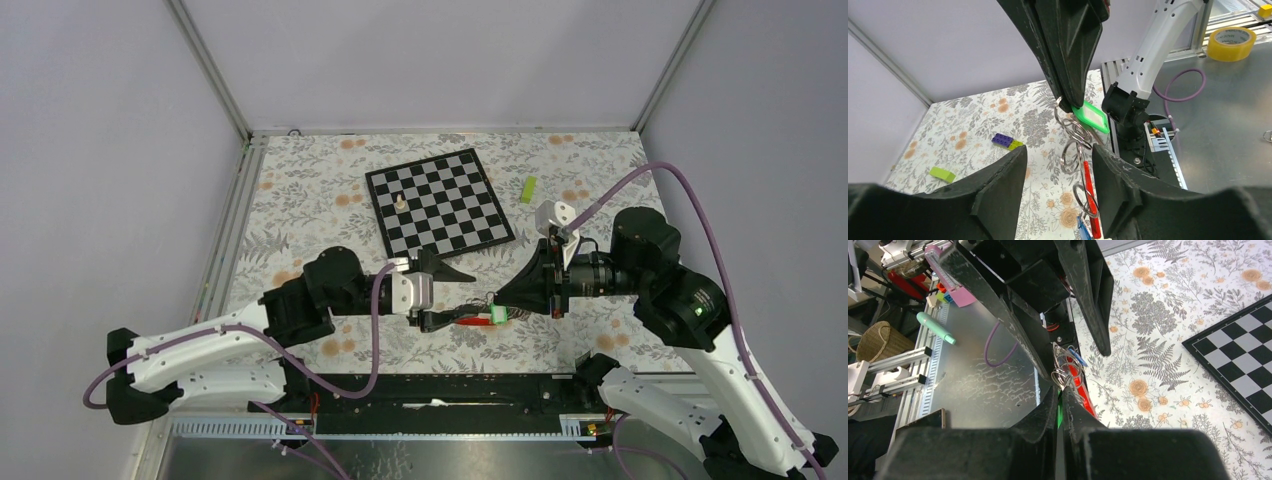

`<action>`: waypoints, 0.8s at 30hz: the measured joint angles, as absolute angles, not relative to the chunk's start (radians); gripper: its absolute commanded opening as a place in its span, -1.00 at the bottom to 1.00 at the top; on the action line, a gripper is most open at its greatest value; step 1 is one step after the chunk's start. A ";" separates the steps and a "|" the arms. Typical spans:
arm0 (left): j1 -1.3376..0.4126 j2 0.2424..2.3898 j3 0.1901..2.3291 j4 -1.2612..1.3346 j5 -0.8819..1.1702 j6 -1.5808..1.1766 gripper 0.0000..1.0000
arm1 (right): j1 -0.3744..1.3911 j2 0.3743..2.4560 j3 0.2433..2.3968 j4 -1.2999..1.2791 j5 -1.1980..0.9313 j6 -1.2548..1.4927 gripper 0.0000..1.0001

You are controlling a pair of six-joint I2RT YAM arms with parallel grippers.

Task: Remove the keys from the keyring
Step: Adjust the key on the keyring.

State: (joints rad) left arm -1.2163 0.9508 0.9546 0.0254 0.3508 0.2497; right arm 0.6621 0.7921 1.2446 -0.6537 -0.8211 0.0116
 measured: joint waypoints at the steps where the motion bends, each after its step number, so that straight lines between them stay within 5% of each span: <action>1: -1.216 0.947 0.955 0.026 0.344 0.250 0.15 | 0.662 0.794 1.245 -0.659 -0.820 0.008 -0.99; 8: -1.216 0.904 0.955 0.025 0.299 0.257 0.17 | 0.662 0.794 1.245 -0.669 -0.801 -0.012 -0.99; 15: -1.216 0.859 0.959 0.025 0.271 0.241 -0.25 | 0.662 0.798 1.245 -0.669 -0.767 -0.011 -1.00; 24: -1.216 0.908 0.984 0.038 0.281 0.182 -0.49 | 0.662 0.844 1.248 -0.701 -0.678 0.018 -1.00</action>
